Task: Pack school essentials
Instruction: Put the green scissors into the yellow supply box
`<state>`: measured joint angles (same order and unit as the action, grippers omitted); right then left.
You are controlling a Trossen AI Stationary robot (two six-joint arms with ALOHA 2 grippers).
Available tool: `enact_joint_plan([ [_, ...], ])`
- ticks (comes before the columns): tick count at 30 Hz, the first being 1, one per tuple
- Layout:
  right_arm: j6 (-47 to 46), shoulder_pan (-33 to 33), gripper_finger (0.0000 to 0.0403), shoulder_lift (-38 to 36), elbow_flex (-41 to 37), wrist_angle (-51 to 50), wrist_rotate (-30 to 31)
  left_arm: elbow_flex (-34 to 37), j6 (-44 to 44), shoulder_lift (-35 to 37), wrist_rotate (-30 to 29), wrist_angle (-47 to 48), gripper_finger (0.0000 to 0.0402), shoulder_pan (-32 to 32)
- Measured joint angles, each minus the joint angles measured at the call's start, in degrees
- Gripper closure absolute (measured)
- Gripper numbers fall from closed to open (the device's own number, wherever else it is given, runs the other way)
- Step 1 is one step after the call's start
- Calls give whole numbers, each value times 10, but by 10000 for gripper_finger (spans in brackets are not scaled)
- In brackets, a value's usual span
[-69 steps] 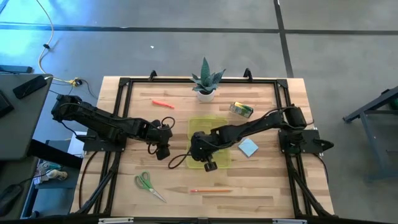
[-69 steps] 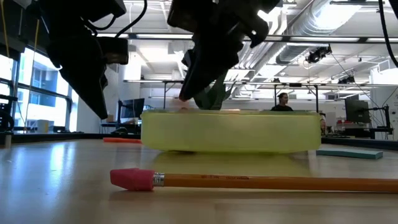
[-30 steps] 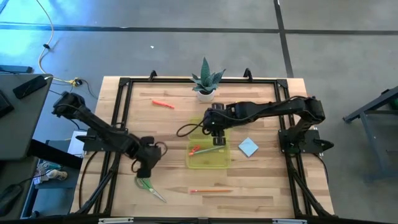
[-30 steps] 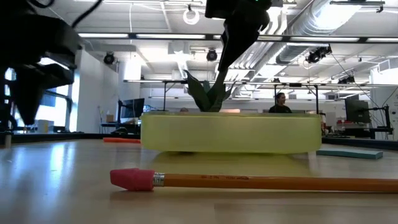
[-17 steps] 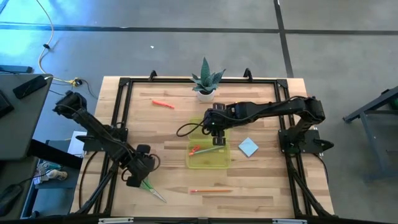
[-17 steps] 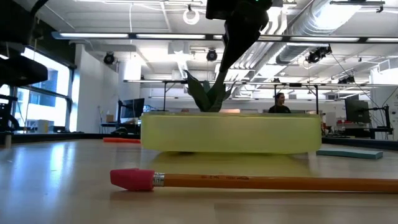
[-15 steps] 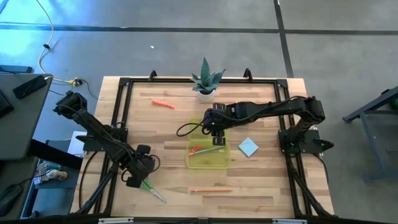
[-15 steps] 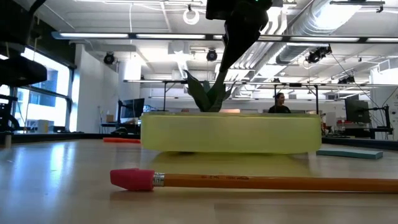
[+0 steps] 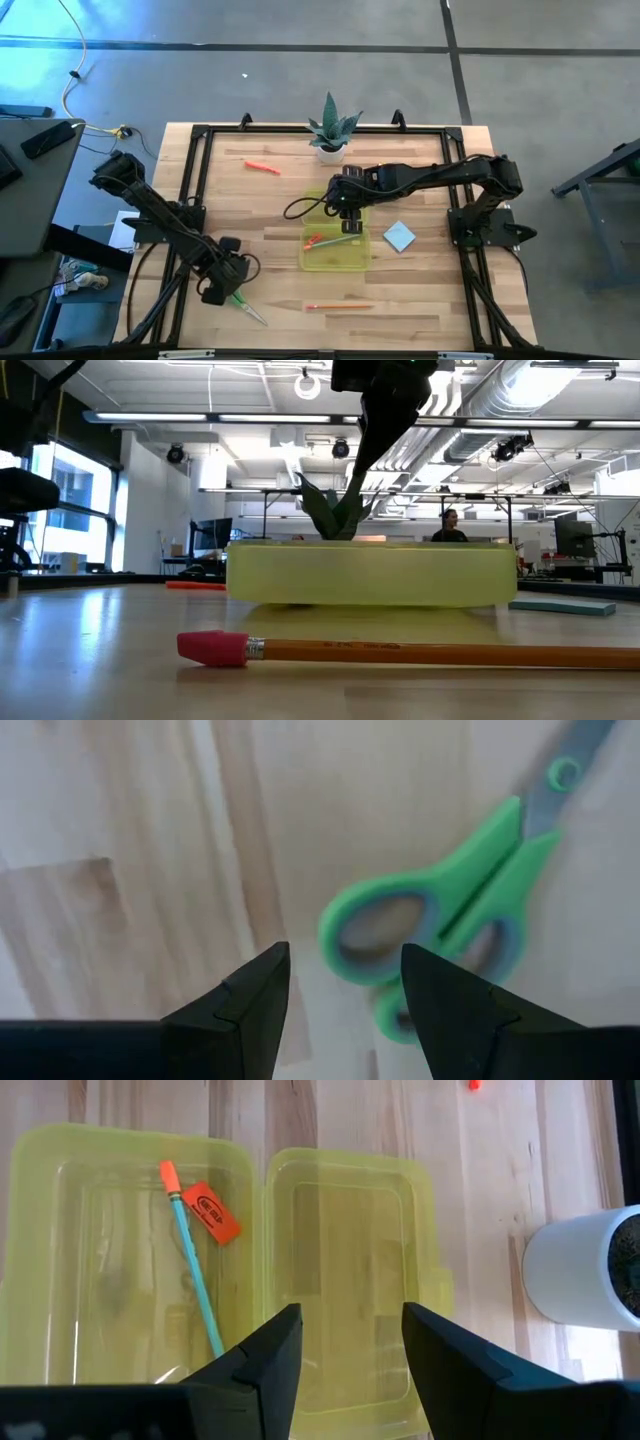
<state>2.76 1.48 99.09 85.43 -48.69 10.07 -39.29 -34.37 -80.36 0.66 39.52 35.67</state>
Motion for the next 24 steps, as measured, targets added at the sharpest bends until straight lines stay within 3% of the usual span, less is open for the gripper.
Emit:
enact_joint_plan([
  [8, -12, 0, 238, 0, 0, 0, 1, 0, 23, 0, -51, -5, 221, -1],
  [24, -13, 0, 238, 0, 0, 0, 2, 0, 37, 0, -52, -29, 221, -4],
])
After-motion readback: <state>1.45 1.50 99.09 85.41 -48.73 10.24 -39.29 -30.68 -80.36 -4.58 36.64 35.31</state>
